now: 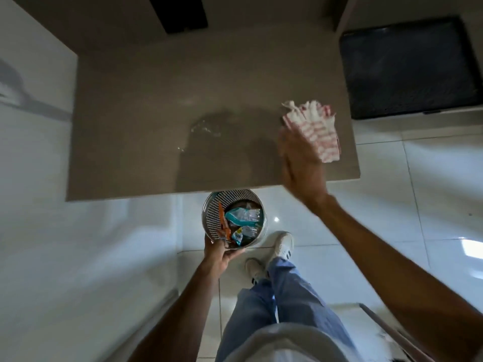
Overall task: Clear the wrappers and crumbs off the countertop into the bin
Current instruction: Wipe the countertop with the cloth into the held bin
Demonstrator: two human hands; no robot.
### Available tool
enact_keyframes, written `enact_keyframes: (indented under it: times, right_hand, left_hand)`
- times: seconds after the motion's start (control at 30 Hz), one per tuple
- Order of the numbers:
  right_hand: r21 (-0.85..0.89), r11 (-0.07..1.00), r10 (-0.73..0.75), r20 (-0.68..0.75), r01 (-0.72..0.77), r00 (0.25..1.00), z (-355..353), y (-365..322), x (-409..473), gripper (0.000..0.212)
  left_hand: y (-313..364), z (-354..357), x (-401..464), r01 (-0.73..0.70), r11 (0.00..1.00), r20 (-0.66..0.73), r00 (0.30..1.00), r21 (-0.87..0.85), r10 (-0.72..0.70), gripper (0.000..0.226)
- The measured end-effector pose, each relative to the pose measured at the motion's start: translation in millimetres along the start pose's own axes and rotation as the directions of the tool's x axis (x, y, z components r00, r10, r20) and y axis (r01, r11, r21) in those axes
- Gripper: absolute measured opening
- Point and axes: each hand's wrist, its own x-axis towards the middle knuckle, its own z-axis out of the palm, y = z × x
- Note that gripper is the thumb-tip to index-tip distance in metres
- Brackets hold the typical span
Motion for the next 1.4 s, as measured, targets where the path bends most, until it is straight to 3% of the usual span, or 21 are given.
enact_keyframes:
  times: [0.07, 0.13, 0.23, 0.37, 0.67, 0.87, 1.1, 1.23, 1.4]
  right_hand:
    - [-0.256, 0.960, 0.144, 0.118, -0.110, 0.982, -7.9, 37.6, 40.3, 0.046]
    - [-0.373, 0.899, 0.341, 0.264, -0.230, 0.902, -0.7, 63.7, 57.7, 0.060]
    - [-0.463, 0.839, 0.428, 0.238, -0.286, 0.872, 27.8, 66.3, 66.6, 0.067]
    - [-0.449, 0.819, 0.483, 0.201, -0.358, 0.852, 62.3, 30.3, 111.3, 0.071]
    - [-0.373, 0.905, 0.330, 0.319, -0.202, 0.889, 140.3, -51.7, 153.1, 0.076]
    - [-0.307, 0.952, 0.136, 0.441, 0.007, 0.887, 168.1, -77.2, 164.2, 0.082]
    - [-0.301, 0.944, 0.045, 0.517, 0.133, 0.855, 181.1, -108.9, 157.9, 0.092]
    - [-0.268, 0.960, 0.069, 0.504, 0.080, 0.861, 192.0, -137.5, 133.4, 0.089]
    - [-0.313, 0.938, 0.263, 0.376, -0.145, 0.889, 205.1, -155.5, 138.7, 0.087]
  left_hand:
    - [5.3, 2.4, -8.0, -0.024, 1.000, -0.023, 0.999, -0.001, 0.024, 0.042]
    - [11.1, 4.7, -7.1, -0.065, 0.998, -0.029, 0.997, -0.012, 0.064, 0.038]
    - [21.6, 7.7, -2.1, -0.072, 0.997, -0.051, 0.996, -0.031, 0.071, 0.038]
    - [29.3, 1.7, 5.3, -0.052, 0.993, -0.023, 0.998, -0.106, 0.050, 0.039]
    - [36.5, -32.2, 31.9, -0.010, 0.968, -0.006, 1.000, -0.249, 0.009, 0.053]
    - [42.5, -64.3, 41.2, 0.027, 0.950, -0.028, 0.999, -0.312, -0.037, 0.066]
    - [41.4, -89.7, 39.5, -0.041, 0.937, 0.022, 0.998, -0.347, 0.052, 0.077]
    - [40.9, -94.0, 33.9, -0.069, 0.920, 0.040, 0.995, -0.386, 0.092, 0.090]
    - [46.4, -98.1, 33.6, -0.070, 0.888, 0.037, 0.995, -0.454, 0.097, 0.090]
